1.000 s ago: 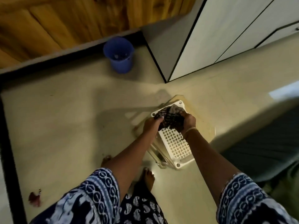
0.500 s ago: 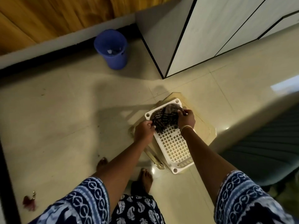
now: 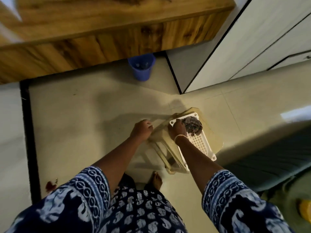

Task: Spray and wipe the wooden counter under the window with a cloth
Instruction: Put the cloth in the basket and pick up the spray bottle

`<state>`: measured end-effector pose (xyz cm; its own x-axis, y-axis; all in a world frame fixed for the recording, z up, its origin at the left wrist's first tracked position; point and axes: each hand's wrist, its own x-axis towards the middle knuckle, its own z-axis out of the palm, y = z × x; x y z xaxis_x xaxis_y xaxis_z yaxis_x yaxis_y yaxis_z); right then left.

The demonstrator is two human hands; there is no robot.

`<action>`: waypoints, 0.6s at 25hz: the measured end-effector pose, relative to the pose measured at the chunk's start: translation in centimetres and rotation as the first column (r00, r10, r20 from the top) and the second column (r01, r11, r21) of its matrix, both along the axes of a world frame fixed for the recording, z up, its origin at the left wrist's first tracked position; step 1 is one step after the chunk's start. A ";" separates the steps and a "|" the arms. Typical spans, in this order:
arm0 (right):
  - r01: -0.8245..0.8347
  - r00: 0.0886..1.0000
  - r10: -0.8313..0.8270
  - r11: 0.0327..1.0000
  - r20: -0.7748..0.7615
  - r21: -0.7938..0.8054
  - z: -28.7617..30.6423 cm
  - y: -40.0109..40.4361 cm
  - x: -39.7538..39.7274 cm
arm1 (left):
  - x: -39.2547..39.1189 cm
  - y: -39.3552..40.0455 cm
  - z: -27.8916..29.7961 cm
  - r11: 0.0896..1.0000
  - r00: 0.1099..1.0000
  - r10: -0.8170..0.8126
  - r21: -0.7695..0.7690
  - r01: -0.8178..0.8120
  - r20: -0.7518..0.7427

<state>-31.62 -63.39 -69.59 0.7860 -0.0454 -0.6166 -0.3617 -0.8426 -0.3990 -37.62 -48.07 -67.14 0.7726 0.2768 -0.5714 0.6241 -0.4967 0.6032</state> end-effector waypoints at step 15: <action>-0.233 0.972 0.214 0.926 0.096 0.295 9.2 27.1 -2.0 | -5.3 24.7 8.4 0.963 0.948 0.240 0.073 -0.260 0.208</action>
<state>-33.62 -36.33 -60.40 0.7905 0.3171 -0.5239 -0.1447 -0.7346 -0.6629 -42.95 -23.33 -58.76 0.7650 0.5222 -0.3769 0.6107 -0.4025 0.6819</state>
